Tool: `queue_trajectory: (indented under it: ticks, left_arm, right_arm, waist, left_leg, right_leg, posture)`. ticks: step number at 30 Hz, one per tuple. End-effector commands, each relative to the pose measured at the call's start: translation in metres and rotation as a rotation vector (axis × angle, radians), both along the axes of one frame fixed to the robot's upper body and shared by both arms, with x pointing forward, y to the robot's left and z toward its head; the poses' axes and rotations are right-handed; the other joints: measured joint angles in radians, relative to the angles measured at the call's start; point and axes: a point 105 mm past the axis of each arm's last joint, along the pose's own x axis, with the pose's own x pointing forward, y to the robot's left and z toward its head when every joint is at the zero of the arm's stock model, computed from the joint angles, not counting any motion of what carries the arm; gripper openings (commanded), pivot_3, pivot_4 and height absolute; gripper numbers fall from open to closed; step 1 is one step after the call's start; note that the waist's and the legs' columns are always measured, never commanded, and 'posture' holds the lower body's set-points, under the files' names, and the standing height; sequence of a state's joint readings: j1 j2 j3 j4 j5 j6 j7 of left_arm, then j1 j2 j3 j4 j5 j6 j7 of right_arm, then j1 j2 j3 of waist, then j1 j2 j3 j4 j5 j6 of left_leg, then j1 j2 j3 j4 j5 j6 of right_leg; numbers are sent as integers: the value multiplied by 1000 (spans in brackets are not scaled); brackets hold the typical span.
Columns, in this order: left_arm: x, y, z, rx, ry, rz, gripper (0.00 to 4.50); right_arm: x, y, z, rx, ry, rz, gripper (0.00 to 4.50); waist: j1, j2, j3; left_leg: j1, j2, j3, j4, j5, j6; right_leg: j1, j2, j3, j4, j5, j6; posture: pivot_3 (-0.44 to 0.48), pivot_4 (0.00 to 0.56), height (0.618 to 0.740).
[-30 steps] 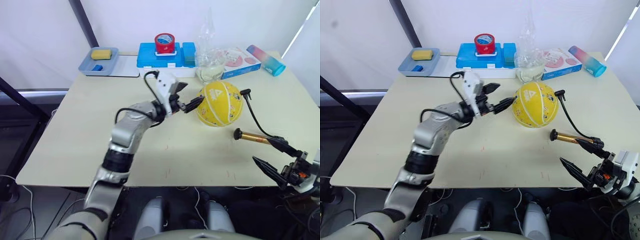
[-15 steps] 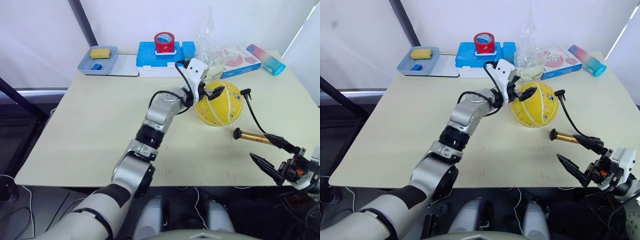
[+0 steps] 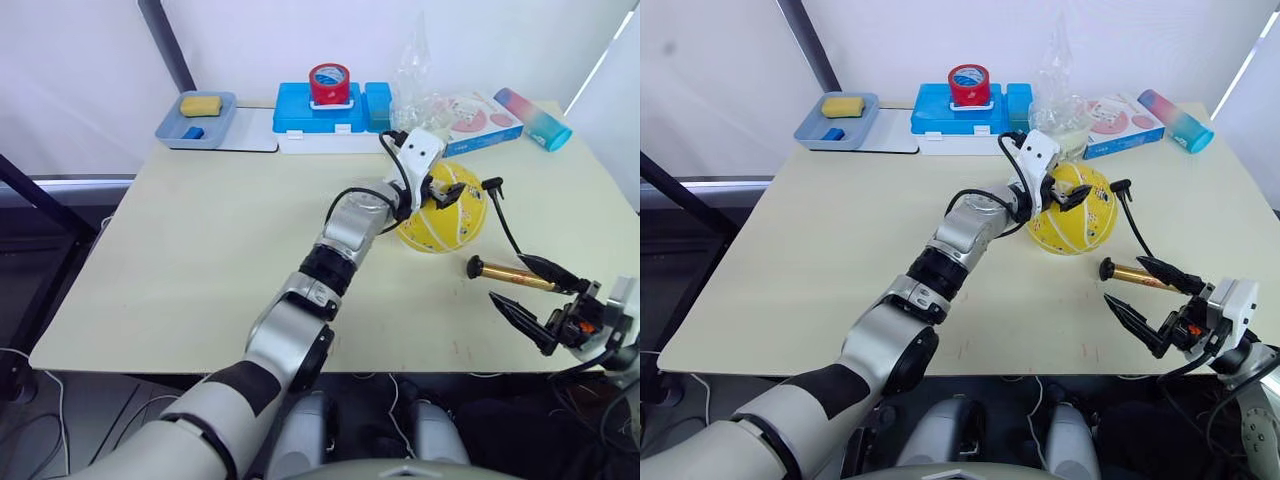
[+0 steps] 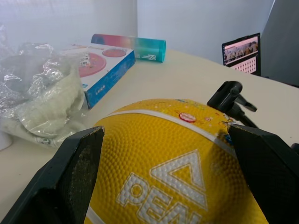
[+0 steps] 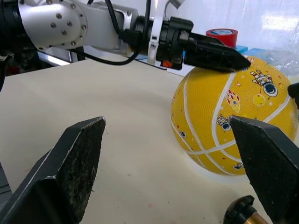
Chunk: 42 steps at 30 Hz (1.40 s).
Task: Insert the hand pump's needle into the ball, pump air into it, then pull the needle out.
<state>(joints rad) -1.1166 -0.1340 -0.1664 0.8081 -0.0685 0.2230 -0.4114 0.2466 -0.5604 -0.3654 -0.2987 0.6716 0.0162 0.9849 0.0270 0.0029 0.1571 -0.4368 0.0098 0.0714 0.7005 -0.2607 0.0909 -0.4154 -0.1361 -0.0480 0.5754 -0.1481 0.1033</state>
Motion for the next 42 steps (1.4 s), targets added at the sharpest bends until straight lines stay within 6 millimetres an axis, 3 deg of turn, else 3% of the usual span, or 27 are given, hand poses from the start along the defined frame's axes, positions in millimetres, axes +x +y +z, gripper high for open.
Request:
queue_trajectory:
  ticks: [1, 8, 21, 32, 42]
  left_arm:
    - [-1, -4, -5, 34, -19, -31, 4500]
    - [4, 14, -30, 98, 15, -65, 4500]
    - [2, 40, -42, 259, -64, -263, 4500]
    - [1, 31, -36, 258, -86, -280, 4500]
    - [2, 26, -29, 230, -99, -266, 4500]
  right_arm:
    - [0, 5, 10, -14, -37, 11, 4433]
    - [6, 7, 16, 7, -38, -10, 4433]
    - [48, 3, 29, 24, 91, -152, 4433]
    - [108, -26, 43, 26, 303, -333, 4433]
    - [135, -18, 52, 98, 399, -269, 4433]
  waist:
    - [3, 0, 0]
    - [10, 0, 0]
    - [8, 0, 0]
    - [7, -1, 0]
    - [1, -1, 0]
  left_leg:
    - [0, 0, 0, 0, 0, 0]
    - [1, 0, 0, 0, 0, 0]
    - [1, 1, 1, 0, 0, 0]
    - [0, 1, 1, 0, -1, 1]
    - [-1, 0, 1, 0, -1, 3]
  right_leg:
    - [0, 0, 0, 0, 0, 0]
    - [0, 0, 0, 0, 0, 0]
    - [0, 0, 0, 0, 0, -1]
    - [0, -2, -1, 0, 1, -1]
    - [0, -3, -2, -1, 1, 0]
  posture:
    - [0, 150, 739]
    - [0, 150, 739]
    - [0, 150, 739]
    - [0, 150, 739]
    - [0, 150, 739]
